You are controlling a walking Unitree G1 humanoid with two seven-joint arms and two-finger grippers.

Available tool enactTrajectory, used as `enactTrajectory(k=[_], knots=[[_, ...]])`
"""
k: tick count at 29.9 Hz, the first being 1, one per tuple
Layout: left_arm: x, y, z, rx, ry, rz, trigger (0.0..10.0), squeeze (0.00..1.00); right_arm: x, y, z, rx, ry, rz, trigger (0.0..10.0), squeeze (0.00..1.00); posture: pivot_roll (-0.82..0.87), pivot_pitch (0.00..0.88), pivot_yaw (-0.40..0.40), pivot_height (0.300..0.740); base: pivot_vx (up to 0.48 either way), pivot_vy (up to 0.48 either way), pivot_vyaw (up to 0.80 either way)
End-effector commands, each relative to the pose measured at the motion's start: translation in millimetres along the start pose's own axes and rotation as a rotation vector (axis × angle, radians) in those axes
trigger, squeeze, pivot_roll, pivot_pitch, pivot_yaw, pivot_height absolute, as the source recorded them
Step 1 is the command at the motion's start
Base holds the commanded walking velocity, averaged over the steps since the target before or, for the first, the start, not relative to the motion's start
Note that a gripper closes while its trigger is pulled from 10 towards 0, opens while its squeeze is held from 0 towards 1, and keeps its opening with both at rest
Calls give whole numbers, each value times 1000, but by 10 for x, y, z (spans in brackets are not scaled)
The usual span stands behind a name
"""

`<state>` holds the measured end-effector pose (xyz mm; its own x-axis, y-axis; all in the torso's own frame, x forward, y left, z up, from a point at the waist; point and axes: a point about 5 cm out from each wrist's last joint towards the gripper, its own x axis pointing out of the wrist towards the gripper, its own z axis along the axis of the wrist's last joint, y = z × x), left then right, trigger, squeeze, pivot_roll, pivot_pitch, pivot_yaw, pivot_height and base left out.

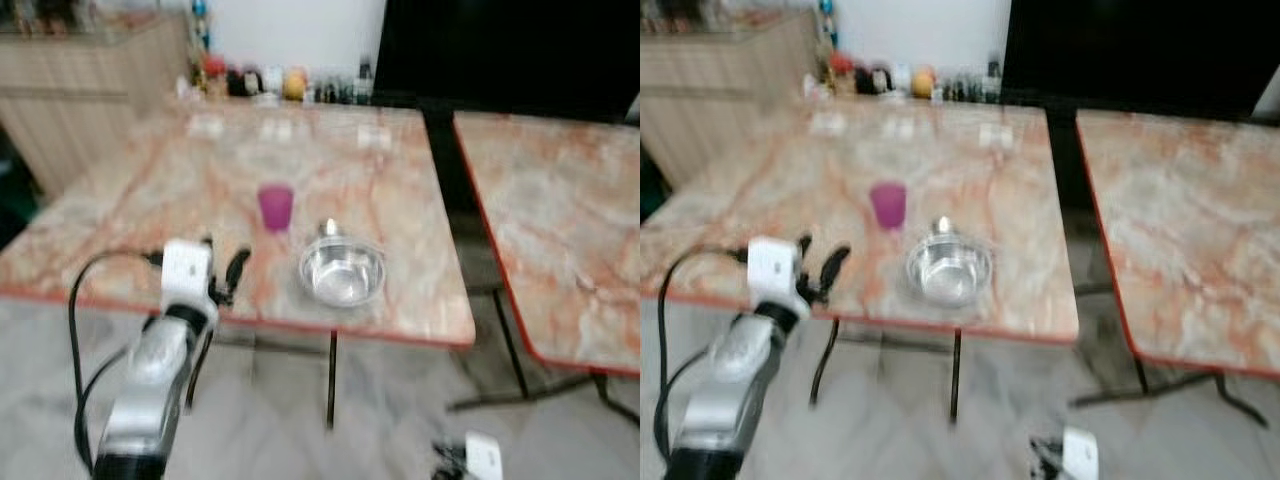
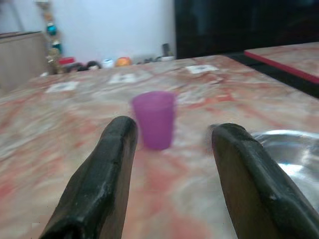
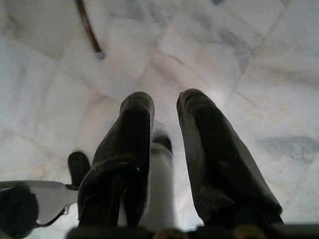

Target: Setting the table

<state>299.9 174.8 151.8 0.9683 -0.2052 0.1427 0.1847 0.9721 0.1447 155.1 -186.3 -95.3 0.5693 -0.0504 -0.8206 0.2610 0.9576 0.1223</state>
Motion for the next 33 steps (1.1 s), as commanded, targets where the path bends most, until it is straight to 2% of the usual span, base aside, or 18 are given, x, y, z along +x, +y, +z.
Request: enactTrajectory(k=[1, 10, 29, 33], knots=[[24, -69, 25, -5, -10, -33, 10000, 0, -4, -70, 28, 4, -7, -20, 10000, 0, 133, 0, -56, 740, 307, 0, 0], [31, -105, -8, -72, 19, -66, 10000, 0, -6, -69, 13, -1, -1, -18, 10000, 0, 138, 0, -54, 740, 0, 0, 0], [28, -97, -7, -55, 22, -63, 10000, 0, -1, -72, 42, 10, -9, -25, 10000, 0, 130, 0, -55, 740, 0, 0, 0], [23, -81, -7, -46, 26, -59, 10000, 0, 1, -68, 44, 8, -10, -22, 10000, 0, 131, 8, -56, 740, 273, 0, 0]])
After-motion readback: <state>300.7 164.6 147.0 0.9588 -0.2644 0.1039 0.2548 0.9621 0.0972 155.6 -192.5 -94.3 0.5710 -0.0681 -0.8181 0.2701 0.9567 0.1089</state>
